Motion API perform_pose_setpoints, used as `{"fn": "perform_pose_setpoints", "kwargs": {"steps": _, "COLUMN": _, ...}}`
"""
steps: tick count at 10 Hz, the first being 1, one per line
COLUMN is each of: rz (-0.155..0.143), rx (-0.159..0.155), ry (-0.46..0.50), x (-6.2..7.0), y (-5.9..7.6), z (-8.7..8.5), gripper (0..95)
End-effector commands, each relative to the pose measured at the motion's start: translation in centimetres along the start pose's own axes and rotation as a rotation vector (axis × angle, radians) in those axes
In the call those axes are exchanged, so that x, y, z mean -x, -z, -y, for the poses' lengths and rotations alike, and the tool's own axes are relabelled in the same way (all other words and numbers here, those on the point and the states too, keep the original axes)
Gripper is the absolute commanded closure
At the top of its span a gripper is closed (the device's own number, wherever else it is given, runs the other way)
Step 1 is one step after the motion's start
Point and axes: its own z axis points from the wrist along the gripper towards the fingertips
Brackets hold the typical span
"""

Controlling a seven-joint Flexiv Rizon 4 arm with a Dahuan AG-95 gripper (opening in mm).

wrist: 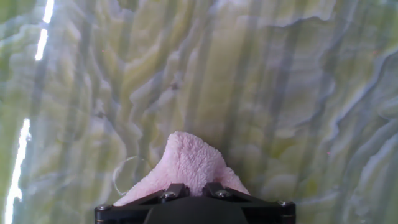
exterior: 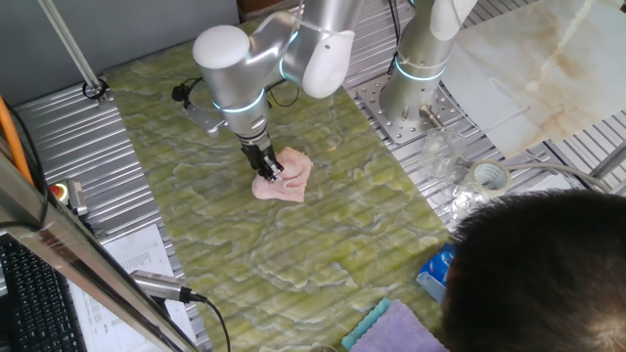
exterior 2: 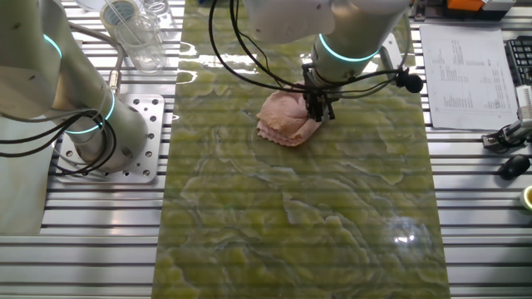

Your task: Clean the table with a cloth

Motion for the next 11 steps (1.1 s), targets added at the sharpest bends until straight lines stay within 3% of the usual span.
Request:
{"fn": "perform_pose_setpoints", "kwargs": {"steps": 1, "rz": 0.001, "rx": 0.010, "ry": -0.015, "x": 0.2, "y": 0.1, "z": -0.4, "gripper": 95.0}}
{"fn": "perform_pose_setpoints", "kwargs": {"steps": 3, "rz": -0.002, "rx": 0.026, "ry": -0.037, "x": 0.7, "y": 0.3, "z": -1.0, "gripper": 95.0}}
{"fn": "perform_pose_setpoints", "kwargs": {"steps": 11, "rz": 0.003, "rx": 0.017, "ry": -0.057, "x": 0.9, "y": -0.7, "z": -1.9, "gripper": 95.0}}
